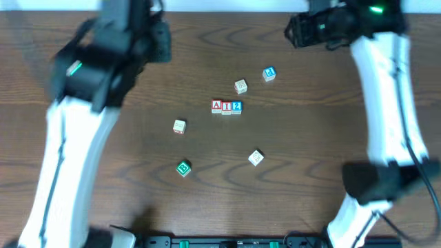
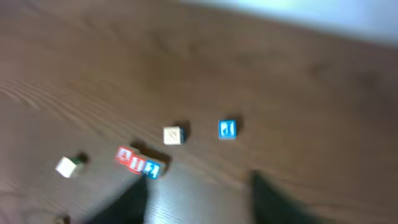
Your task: Spell out Ai2
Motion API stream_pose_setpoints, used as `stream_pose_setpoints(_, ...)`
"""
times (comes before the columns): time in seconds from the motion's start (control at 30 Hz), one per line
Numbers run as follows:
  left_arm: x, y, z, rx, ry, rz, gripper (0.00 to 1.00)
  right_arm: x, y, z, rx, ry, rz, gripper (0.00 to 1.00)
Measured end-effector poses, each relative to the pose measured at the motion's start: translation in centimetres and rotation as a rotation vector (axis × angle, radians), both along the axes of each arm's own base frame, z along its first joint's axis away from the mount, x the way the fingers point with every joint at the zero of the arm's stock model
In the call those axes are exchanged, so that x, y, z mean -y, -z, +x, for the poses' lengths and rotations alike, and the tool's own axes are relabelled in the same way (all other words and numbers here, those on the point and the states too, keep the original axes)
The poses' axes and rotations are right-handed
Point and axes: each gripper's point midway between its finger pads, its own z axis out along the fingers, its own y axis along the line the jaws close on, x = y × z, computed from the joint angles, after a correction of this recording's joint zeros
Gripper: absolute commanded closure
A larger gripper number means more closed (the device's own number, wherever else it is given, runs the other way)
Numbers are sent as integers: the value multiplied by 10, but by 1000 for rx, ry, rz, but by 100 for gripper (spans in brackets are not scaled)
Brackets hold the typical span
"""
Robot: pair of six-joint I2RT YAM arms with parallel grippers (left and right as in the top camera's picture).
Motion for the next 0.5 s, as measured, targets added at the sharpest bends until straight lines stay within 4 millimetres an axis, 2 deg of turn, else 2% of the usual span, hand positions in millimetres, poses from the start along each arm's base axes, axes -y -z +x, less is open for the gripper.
stream_pose_setpoints(0.07, -9, -23, -24, 55, -5, -13, 5, 4, -40, -24, 79, 3, 9, 1)
stream_pose_setpoints(0.13, -16, -35, -46, 75, -5, -18, 4, 7, -62, -44, 118, 4, 12, 1)
stream_pose_setpoints(0.23, -28, -42, -84, 72, 6, -1, 4, 13, -79, -81, 117, 8, 10, 1)
stream_pose_setpoints(0.33, -46, -46, -138, 63, 22, 22, 5, 20, -82, -133, 47, 6, -3, 20)
stream_pose_setpoints(0.43, -59, -57, -199, 131, 60, 2, 5, 23, -93, -192, 40, -27, -7, 1)
stream_pose_setpoints(0.5, -71, -63, -238, 203, 68, -16, 5, 21, -108, -230, 124, -71, 6, 1)
